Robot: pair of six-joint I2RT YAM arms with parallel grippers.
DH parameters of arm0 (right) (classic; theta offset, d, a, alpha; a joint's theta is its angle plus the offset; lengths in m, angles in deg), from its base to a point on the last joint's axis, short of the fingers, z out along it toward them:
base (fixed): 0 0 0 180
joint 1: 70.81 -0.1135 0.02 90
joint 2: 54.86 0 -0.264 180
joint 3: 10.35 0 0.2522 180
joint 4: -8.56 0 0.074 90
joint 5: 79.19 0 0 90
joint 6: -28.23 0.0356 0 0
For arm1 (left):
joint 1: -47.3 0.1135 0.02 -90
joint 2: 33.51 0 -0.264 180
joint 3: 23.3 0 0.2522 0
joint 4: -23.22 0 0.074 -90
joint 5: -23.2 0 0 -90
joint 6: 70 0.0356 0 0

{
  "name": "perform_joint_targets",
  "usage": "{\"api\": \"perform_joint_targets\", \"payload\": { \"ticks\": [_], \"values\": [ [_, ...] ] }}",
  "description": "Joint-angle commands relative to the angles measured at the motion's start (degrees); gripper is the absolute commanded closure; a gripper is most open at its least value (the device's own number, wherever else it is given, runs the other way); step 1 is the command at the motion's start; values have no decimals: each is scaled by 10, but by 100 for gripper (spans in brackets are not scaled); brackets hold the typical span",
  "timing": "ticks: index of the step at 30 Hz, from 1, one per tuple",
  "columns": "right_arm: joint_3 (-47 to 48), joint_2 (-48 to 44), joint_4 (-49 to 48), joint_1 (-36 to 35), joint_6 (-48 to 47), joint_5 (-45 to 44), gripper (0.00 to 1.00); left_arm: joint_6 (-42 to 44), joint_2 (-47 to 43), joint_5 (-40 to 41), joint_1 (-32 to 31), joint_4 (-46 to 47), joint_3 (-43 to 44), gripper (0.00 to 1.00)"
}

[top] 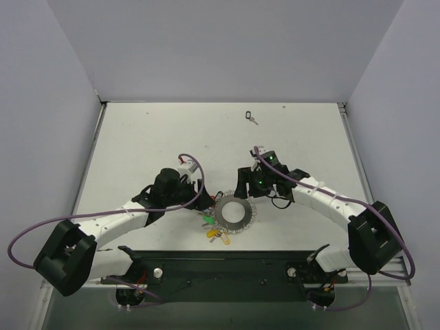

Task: Put the keys on the keyring

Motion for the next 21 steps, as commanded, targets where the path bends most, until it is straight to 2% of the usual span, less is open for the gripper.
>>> {"api": "perform_joint_targets", "payload": {
  "ticks": [1, 11, 21],
  "values": [
    [-8, -28, 10, -4, 2, 9, 41, -1, 6, 20, -10, 6, 10, 29],
    [4, -18, 30, -65, -25, -4, 41, 13, 7, 36, -18, -17, 9, 33],
    [20, 16, 44, -108, -62, 50, 47, 12, 8, 36, -18, -12, -1, 34]
  ]
}}
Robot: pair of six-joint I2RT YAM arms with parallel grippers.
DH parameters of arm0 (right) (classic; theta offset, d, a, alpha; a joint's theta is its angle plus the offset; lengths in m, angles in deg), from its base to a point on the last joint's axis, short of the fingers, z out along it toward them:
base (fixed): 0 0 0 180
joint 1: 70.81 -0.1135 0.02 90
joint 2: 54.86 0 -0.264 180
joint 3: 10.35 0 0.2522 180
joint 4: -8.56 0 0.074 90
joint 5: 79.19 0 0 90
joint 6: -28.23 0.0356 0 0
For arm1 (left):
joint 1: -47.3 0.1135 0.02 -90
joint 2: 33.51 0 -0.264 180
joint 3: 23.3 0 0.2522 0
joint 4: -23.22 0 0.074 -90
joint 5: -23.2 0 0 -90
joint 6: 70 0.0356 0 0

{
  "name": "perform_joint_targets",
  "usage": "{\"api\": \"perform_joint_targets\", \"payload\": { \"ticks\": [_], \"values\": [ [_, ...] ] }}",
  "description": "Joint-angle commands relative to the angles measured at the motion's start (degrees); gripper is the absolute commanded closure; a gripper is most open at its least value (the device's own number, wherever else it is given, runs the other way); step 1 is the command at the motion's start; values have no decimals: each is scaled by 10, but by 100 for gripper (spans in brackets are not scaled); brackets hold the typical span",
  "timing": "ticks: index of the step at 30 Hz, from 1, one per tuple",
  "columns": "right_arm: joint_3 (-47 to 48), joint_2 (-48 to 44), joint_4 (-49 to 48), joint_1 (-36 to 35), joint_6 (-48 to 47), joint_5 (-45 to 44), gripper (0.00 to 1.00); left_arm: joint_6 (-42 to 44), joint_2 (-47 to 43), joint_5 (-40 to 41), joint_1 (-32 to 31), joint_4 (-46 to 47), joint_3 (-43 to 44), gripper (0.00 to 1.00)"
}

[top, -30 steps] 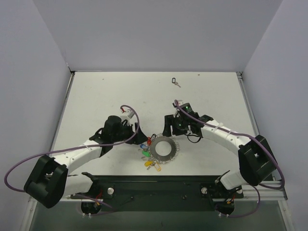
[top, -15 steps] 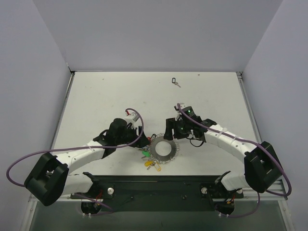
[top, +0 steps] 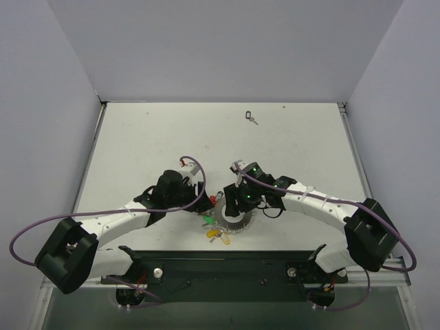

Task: Put the keys on the keyring

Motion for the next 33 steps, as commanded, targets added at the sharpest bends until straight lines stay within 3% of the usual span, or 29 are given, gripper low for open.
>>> {"api": "perform_joint_targets", "payload": {
  "ticks": [1, 33],
  "values": [
    [25, 16, 21, -15, -23, 39, 48, 8, -4, 6, -3, 11, -2, 34],
    [56, 161, 18, -48, -27, 109, 74, 22, -11, 30, -2, -7, 1, 35]
  ]
}}
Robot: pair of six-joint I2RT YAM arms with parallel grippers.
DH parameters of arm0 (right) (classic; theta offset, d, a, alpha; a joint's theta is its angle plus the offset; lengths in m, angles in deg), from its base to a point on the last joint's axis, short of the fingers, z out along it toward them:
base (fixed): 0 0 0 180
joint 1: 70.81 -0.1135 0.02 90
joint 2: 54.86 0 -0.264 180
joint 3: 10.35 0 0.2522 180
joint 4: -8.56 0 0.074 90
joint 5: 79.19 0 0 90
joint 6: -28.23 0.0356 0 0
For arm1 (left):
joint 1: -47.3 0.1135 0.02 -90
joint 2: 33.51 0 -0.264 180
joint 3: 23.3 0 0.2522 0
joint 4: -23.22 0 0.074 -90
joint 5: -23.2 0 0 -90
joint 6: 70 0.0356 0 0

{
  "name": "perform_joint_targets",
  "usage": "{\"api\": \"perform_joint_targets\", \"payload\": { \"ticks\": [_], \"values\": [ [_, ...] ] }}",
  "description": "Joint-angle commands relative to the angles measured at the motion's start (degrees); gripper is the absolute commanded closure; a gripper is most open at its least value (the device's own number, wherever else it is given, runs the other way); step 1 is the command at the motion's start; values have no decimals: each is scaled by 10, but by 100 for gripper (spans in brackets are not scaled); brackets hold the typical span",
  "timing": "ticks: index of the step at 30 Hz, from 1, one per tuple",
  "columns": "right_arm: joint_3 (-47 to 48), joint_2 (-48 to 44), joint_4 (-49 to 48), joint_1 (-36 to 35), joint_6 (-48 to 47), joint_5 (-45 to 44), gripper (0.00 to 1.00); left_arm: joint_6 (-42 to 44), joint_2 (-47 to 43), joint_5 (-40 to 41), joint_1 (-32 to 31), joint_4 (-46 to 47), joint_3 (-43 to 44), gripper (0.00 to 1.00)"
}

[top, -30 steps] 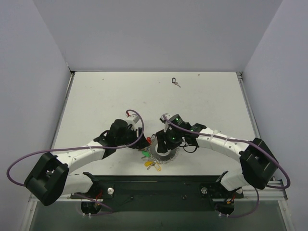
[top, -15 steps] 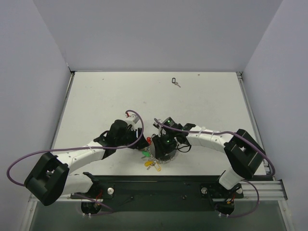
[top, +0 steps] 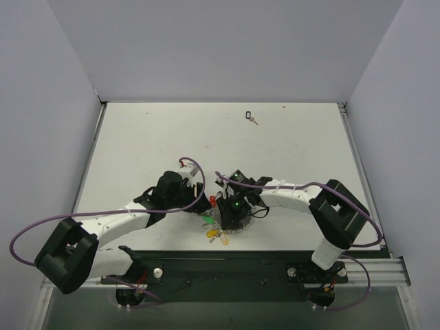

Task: Put the keys on the keyring

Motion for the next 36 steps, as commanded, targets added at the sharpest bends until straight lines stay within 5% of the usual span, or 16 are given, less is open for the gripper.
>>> {"api": "perform_joint_targets", "payload": {
  "ticks": [1, 15, 36],
  "values": [
    [21, 12, 8, -6, -5, 16, 76, 13, -10, 9, -2, -4, 9, 35],
    [40, -25, 14, -8, -9, -1, 100, 22, -18, 18, -2, -20, 11, 35],
    [78, -79, 69, -10, -67, -39, 100, 78, -137, -28, -2, -18, 1, 36]
  ]
}}
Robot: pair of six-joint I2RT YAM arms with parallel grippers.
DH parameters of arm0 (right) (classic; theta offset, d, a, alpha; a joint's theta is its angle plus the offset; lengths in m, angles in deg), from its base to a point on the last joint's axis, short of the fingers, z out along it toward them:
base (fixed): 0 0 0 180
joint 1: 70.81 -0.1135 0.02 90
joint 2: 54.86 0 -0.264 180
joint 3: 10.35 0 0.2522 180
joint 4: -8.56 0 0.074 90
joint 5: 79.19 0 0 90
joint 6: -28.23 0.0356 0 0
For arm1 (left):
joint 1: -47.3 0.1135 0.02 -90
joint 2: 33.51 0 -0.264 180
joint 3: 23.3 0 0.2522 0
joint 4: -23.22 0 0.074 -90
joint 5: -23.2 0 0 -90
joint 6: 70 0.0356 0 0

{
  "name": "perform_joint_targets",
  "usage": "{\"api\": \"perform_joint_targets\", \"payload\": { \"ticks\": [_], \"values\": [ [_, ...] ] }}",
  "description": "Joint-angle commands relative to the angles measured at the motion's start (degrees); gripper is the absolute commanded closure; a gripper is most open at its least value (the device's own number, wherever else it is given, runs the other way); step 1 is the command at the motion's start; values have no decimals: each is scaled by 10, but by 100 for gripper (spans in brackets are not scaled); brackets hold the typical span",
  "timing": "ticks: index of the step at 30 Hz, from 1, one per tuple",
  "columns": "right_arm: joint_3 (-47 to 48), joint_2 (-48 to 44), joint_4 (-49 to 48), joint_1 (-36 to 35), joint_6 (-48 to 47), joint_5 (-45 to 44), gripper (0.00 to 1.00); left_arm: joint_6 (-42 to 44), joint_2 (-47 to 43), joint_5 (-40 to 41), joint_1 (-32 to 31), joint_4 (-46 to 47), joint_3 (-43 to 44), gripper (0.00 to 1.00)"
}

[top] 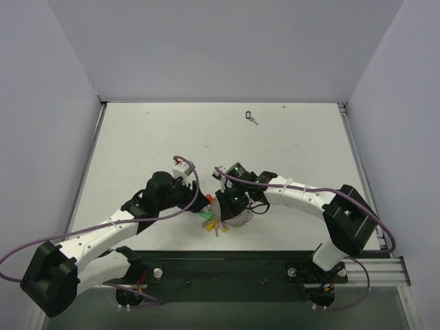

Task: Put the keys on the keyring

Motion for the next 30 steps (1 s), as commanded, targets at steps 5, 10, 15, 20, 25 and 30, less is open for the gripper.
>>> {"api": "perform_joint_targets", "payload": {
  "ticks": [5, 10, 15, 20, 25, 30],
  "values": [
    [42, -65, 38, -2, -32, -19, 100, 25, -64, -55, -2, 23, 1, 35],
    [48, -93, 39, -1, -32, -27, 100, 22, -76, -69, -2, 33, 3, 36],
    [46, -126, 38, -1, -30, -49, 100, 19, -80, -80, -2, 44, 7, 36],
    [33, -163, 22, 0, -21, -71, 100, 14, -84, -90, -2, 57, 9, 36],
    [18, -193, 0, 1, -12, -94, 100, 9, -82, -101, -2, 77, 12, 36],
    [14, -208, -9, 4, -9, -94, 100, 11, -79, -108, -2, 85, 23, 37]
  ]
}}
